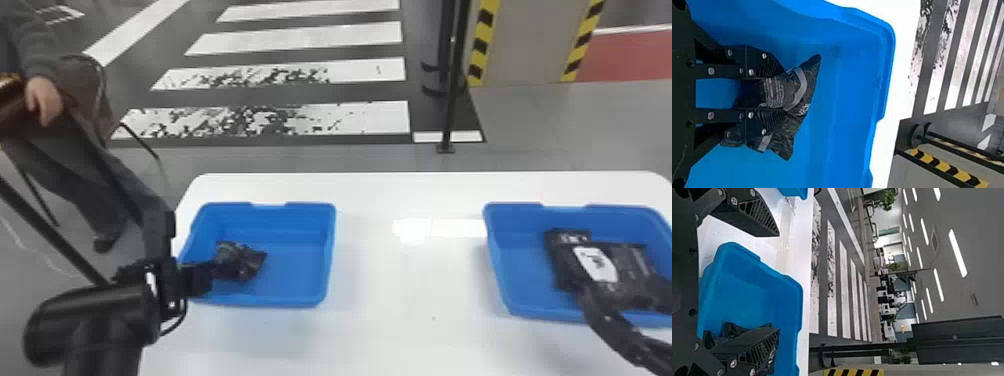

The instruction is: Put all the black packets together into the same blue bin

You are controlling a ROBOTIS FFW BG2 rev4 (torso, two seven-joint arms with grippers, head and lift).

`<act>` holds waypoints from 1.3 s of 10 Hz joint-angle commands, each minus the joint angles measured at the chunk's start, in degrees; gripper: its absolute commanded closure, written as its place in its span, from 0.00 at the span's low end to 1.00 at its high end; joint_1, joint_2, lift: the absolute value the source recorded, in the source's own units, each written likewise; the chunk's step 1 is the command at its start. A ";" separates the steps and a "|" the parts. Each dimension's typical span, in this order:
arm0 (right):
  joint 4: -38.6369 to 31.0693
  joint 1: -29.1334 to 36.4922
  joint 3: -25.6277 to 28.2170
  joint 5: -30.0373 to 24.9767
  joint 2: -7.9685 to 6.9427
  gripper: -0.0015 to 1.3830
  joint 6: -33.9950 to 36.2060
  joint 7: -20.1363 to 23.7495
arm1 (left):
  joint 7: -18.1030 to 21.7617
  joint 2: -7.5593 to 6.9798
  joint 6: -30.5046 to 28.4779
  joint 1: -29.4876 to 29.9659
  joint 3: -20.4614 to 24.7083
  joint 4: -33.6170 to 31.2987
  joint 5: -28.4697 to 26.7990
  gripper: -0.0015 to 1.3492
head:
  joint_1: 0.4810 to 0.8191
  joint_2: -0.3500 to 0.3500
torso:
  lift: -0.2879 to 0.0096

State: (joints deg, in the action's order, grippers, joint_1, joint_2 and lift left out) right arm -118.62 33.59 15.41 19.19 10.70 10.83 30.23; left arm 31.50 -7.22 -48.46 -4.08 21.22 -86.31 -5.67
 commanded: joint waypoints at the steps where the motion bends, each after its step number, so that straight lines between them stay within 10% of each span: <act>1: -0.14 0.01 0.02 0.01 0.02 0.12 -0.01 -0.09 | 0.06 0.36 -0.19 0.99 0.14 -2.63 3.95 0.90 | 0.63 0.70 | 0.60; 8: -0.28 -2.80 -1.81 1.15 0.81 0.12 1.82 -0.09 | -1.35 1.59 2.76 9.42 -1.34 -22.18 21.55 0.90 | 0.63 0.59 | 0.60; 13: 0.84 -16.44 -13.58 13.95 4.15 0.12 7.73 1.41 | -0.47 2.21 29.62 14.91 -12.08 -24.01 25.89 0.90 | 0.63 0.60 | 0.60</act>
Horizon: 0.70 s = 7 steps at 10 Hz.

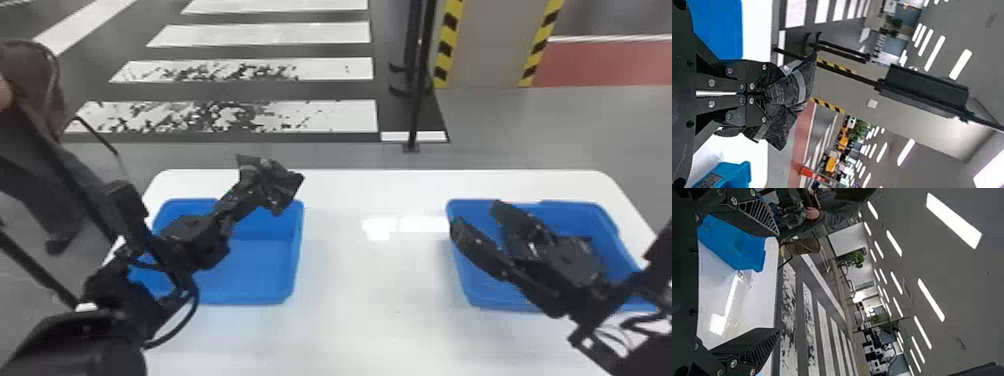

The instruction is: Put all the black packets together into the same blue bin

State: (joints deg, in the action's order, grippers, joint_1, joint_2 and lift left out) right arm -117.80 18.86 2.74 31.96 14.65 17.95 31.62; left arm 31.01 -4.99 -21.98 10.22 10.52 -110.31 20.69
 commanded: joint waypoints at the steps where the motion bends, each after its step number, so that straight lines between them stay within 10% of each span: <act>1: -0.25 -4.09 -2.40 2.54 0.73 0.12 1.31 0.29 | -0.60 0.25 8.91 1.87 -3.43 -0.01 -1.27 0.90 | 0.63 0.61 | 0.60; 7: -2.36 -11.41 -6.63 5.86 1.87 0.12 5.53 0.55 | -13.87 1.83 40.69 10.45 -9.83 -0.01 -29.14 0.90 | 0.59 0.65 | 0.60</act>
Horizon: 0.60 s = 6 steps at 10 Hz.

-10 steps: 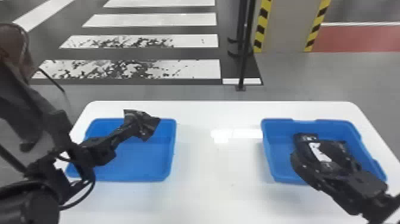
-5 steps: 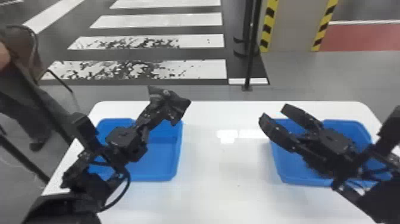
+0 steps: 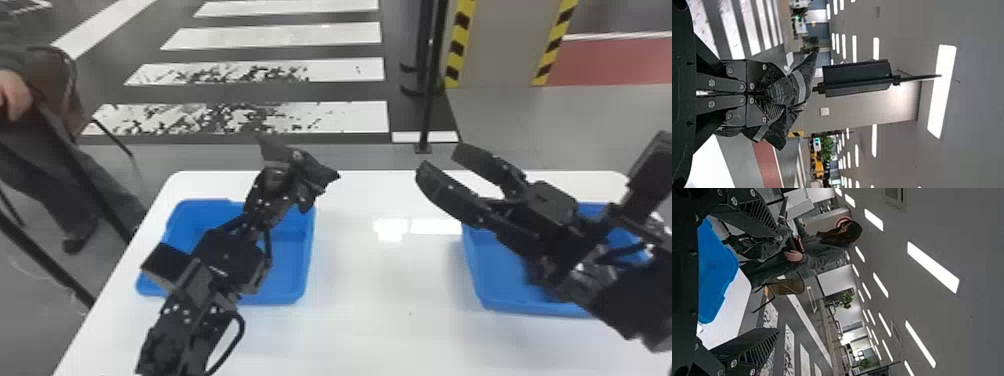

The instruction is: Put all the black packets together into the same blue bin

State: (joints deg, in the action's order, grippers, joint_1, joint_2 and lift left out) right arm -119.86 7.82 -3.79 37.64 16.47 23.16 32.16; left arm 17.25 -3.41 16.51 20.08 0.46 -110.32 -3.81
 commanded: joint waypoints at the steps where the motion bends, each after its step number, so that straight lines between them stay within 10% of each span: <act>1: -0.72 -1.07 -0.32 0.40 0.05 0.12 0.75 0.10 | -1.87 0.16 5.57 1.30 0.11 0.00 -12.76 0.90 | 0.58 0.66 | 0.60; 3: -0.44 -3.88 -1.92 1.55 0.49 0.12 2.72 0.54 | -6.35 -0.55 9.65 2.42 -2.74 0.00 -22.58 0.90 | 0.57 0.65 | 0.60; 6: 0.68 -8.38 -6.95 2.80 1.11 0.12 8.20 1.77 | -7.32 -2.30 10.49 0.17 -8.69 0.00 -22.81 0.90 | 0.57 0.60 | 0.60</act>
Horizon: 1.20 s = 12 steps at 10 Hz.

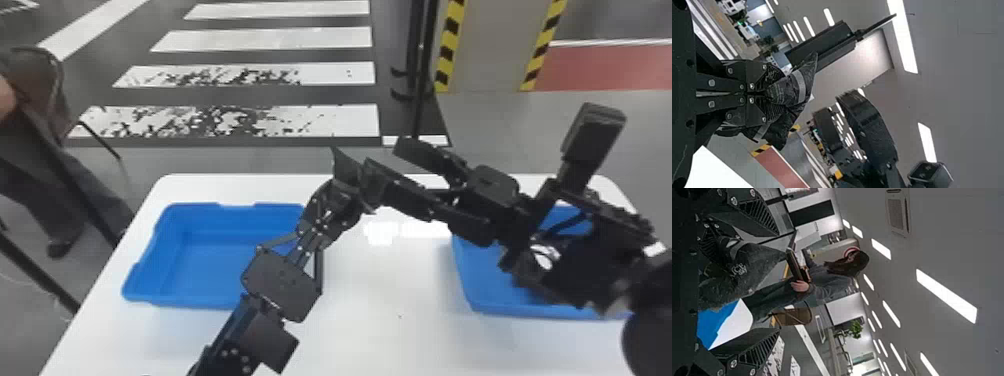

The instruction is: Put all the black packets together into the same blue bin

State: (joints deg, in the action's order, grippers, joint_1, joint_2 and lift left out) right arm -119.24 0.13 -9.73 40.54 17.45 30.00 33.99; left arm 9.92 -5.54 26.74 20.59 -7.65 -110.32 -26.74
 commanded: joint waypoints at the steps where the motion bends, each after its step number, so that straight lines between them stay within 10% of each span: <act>1: 1.47 -2.10 -2.27 -0.20 0.39 0.12 2.76 0.73 | -0.16 -0.35 1.25 -0.07 -1.04 0.00 0.80 0.90 | 0.58 0.60 | 0.60; 3: 3.01 -3.23 -2.95 -2.03 0.48 0.20 2.48 1.25 | -0.51 -0.52 2.52 -0.07 -1.72 0.00 1.37 0.90 | 0.61 0.62 | 0.60; 5: 2.45 -4.07 -3.18 -3.86 0.56 0.70 1.21 1.78 | -0.51 -0.52 1.96 -0.07 -1.72 0.00 1.37 0.90 | 0.61 0.61 | 0.60; 6: 1.89 -4.07 -3.41 -3.86 0.56 0.80 0.79 1.69 | -0.51 -0.61 1.25 -0.07 -1.72 0.00 1.49 0.90 | 0.61 0.61 | 0.60; 12: -0.08 -3.93 -3.98 -6.03 0.56 0.86 4.73 1.52 | -0.60 -0.44 1.67 0.07 -1.04 0.00 1.94 0.90 | 0.62 0.64 | 0.60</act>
State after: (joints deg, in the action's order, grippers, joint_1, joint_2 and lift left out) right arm -119.31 -3.80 -13.71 34.50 18.02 34.69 35.50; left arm 9.35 -6.00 28.32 20.66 -8.77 -110.31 -24.87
